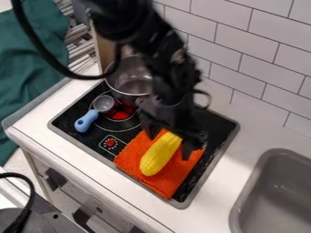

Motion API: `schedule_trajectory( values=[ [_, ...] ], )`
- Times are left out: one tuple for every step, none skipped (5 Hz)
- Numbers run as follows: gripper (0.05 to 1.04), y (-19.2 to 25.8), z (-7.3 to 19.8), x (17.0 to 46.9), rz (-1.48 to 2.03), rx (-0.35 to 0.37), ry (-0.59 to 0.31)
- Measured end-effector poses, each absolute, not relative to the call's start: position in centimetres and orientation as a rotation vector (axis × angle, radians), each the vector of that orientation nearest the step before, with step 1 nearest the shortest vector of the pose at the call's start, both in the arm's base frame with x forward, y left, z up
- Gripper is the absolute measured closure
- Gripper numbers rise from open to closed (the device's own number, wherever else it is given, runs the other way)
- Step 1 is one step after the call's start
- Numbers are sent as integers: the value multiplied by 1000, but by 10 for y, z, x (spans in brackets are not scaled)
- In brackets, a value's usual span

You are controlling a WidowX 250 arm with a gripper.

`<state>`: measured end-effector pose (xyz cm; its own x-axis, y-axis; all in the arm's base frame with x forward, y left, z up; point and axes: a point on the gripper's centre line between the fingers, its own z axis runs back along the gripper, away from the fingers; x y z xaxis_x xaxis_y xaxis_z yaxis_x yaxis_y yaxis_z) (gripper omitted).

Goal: Pick up the corn and put it on top of the orange rug

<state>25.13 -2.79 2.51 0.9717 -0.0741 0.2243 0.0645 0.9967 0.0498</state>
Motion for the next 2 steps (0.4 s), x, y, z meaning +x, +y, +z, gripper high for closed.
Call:
schedule_trajectory(
  values=[
    [79,-38,37,257,-89,58,-200],
    [79,-43,34,257,-60,40,-187]
  ],
)
